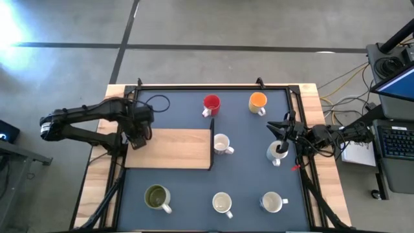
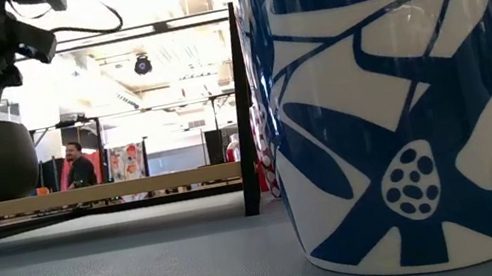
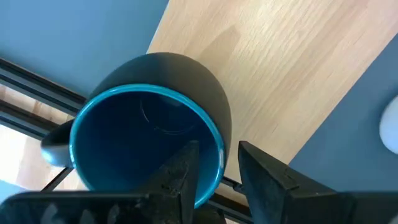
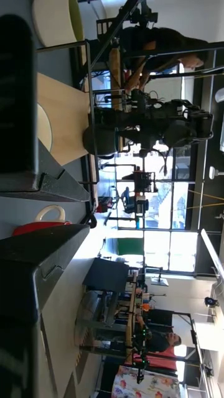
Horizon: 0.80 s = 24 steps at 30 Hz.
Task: Place coffee mugs
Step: Put the black mug on the shelf, then put the green mug on the shelf
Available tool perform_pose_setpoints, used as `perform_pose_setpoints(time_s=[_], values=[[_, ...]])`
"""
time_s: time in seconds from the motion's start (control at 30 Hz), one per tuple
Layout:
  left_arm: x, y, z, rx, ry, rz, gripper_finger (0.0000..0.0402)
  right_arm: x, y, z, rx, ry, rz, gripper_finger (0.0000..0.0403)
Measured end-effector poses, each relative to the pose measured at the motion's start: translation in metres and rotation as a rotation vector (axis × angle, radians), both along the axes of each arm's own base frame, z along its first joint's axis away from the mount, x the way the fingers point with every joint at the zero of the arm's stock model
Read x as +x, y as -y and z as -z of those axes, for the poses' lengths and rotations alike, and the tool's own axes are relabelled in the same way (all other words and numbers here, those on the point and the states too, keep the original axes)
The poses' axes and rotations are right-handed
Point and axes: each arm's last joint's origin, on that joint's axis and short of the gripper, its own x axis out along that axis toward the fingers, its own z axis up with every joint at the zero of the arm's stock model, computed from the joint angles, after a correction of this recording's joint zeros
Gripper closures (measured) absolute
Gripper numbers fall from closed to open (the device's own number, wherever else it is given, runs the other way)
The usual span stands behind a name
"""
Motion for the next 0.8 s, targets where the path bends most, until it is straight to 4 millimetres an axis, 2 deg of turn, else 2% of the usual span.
perform_pose_setpoints(time_s=[0.5,0.63,0.8], values=[[0.0,0.006,-0.036,0.075,0.137,0.016,0.0306,0.0,0.0,0.0,0.0,0.0,0.0,0.0344],[0.004,0.015,-0.039,0.064,0.176,-0.012,0.0306,0.0,0.0,0.0,0.0,0.0,0.0,0.0344],[0.013,0.037,-0.031,0.038,0.177,0.039,0.0306,0.0,0.0,0.0,0.0,0.0,0.0,0.0344]])
